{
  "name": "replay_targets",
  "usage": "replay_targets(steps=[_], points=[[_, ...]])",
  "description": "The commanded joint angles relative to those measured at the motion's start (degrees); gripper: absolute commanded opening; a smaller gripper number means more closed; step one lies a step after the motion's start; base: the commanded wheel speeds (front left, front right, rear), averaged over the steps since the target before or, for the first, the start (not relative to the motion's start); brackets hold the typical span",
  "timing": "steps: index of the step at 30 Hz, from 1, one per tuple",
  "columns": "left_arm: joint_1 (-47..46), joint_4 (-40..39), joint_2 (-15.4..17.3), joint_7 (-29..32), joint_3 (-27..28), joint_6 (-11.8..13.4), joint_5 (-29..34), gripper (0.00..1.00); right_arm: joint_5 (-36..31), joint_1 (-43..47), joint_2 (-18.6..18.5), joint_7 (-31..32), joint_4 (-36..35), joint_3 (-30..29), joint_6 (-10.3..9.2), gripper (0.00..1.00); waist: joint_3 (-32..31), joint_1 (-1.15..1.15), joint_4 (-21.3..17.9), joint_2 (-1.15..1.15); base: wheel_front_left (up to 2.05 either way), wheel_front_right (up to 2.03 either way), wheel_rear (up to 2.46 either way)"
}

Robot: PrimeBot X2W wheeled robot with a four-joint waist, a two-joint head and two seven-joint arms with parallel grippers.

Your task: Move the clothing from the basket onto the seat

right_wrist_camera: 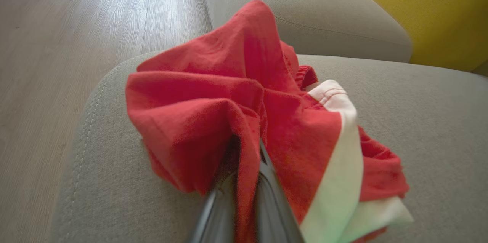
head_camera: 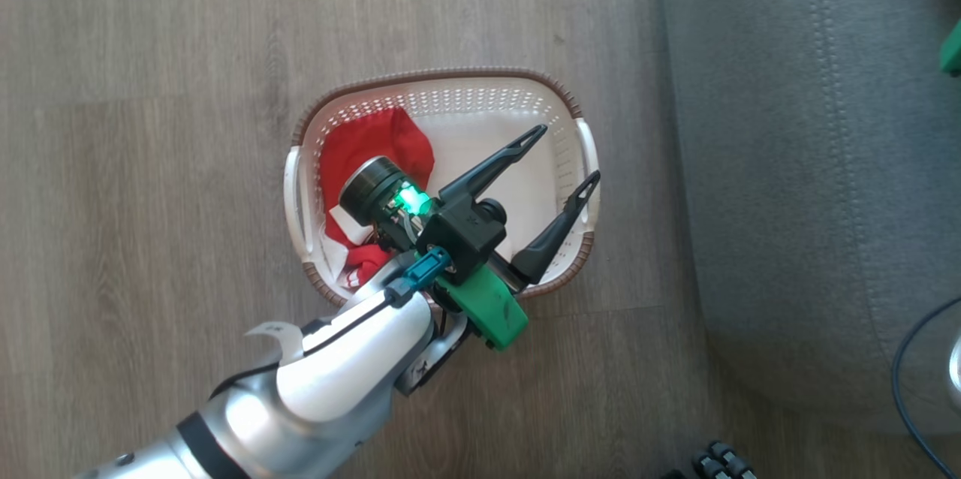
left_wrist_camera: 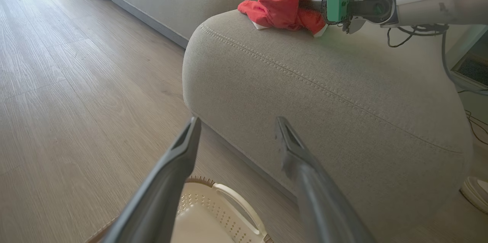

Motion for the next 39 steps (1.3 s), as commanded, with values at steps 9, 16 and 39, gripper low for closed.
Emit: replay_targets(steps=[9,16,39], points=[[0.8,-1.51,2.41,-1.37,2.69,1.68,-1.53,1.0,3.68,3.97,2.46,-0.52,-5.5,6.8,-0.02,1.0,-4.57,0.0,-2.77,0.0,0.0,0.0,0.0],[3.24,-0.86,2.67,-2.68,3.99,2.51,-3.62,1.0,8.41,9.2,2.23,-0.53,-7.68,11.81,-0.02,1.0,-9.59,0.0,-2.93,0.0,0.0,0.0,0.0],[21.16,2.13,7.92,-6.35,16.73,7.92,-12.34,1.0,24.88,26.36,6.74,-0.53,-19.62,31.26,-0.02,1.0,-30.05,0.0,2.31,0.0,0.0,0.0,0.0]])
